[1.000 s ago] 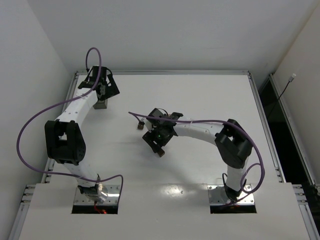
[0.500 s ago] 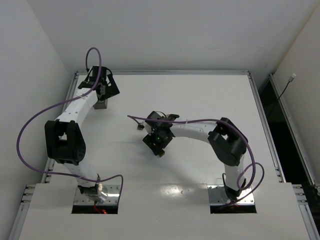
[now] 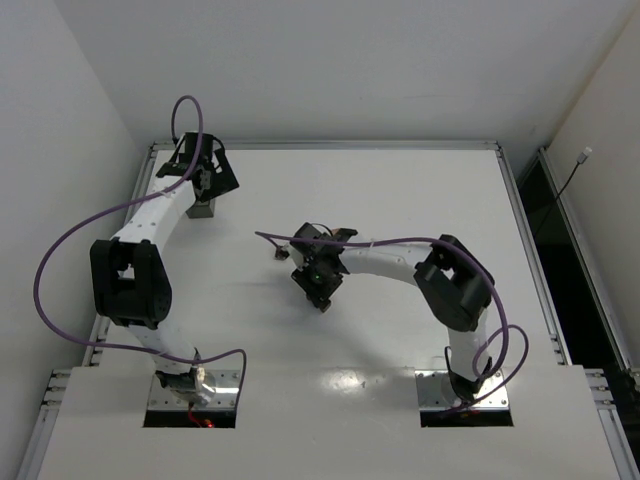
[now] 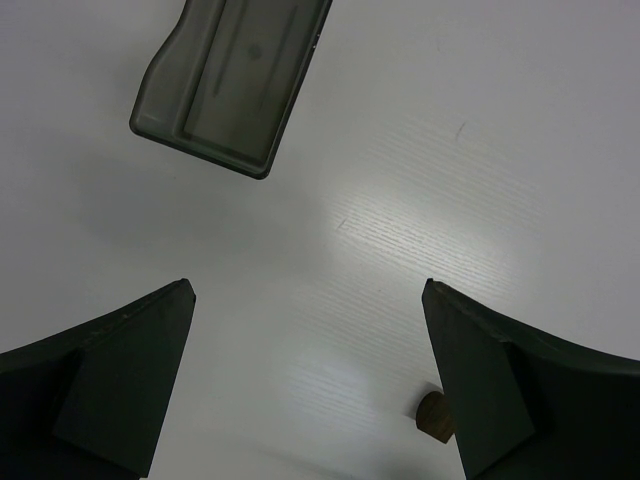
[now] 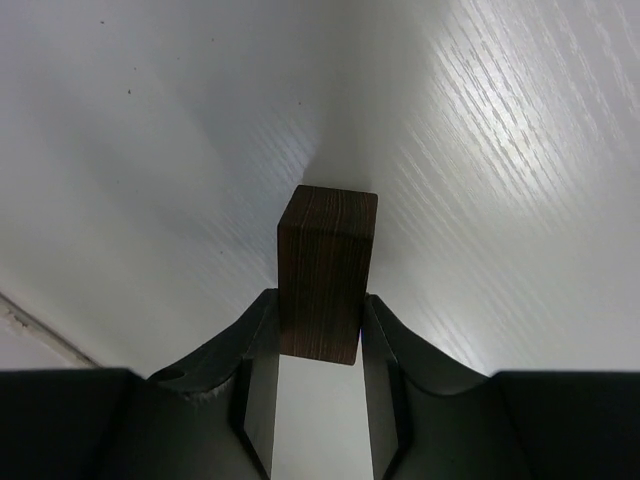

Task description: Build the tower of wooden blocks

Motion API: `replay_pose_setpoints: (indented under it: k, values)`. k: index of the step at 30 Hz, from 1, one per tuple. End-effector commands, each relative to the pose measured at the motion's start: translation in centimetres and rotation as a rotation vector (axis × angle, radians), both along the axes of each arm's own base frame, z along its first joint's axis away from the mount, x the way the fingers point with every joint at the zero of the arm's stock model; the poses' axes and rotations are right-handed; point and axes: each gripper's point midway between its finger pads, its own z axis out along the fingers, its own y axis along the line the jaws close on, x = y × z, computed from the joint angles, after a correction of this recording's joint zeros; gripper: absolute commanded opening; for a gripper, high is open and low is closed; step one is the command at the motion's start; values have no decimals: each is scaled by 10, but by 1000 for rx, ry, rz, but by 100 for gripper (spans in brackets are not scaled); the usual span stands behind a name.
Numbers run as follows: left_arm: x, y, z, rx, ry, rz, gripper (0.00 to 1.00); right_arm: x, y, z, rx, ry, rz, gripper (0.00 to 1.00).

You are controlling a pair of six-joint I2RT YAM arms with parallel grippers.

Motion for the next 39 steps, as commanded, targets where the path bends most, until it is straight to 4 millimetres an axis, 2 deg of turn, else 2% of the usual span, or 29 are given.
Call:
replay_pose_setpoints:
  k: [1,3,4,8,9,10,13,15,19,20,25,29,33,39]
  values:
    - [7,2,10,-7,-39,4,96,19,17,66,126,-119,-18,0]
    - [3,2,7,-13,-33,10,96,24,17,86,144,-149,-59,0]
    - [4,2,12,-14,-52,10,96,31,15,107,176,-180,-90,0]
    - [2,2,11,-21,-56,18,96,52,13,151,259,-215,-229,0]
    - [1,3,15,-15,-73,25,96,65,7,165,251,-254,-292,0]
    - [0,1,20,-8,-86,22,96,70,5,172,246,-277,-322,0]
    - [-2,-2,17,-1,-77,19,96,93,-3,185,228,-352,-442,0]
    - [-2,-2,17,-1,-77,19,96,109,-11,180,210,-352,-500,0]
    - [0,-2,20,-2,-86,19,96,119,-19,160,210,-245,-536,0]
    - [0,-2,20,-2,-86,19,96,121,-18,164,229,-233,-535,0]
    - [3,-2,20,-2,-86,19,96,138,-36,150,198,-221,-588,0]
    - [4,-2,12,0,-67,19,96,149,-46,148,199,-206,-617,0]
    - [6,-7,11,-1,-67,10,96,148,-42,148,223,-176,-596,0]
    - [6,-7,11,-1,-67,10,96,137,-43,125,204,-97,-583,0]
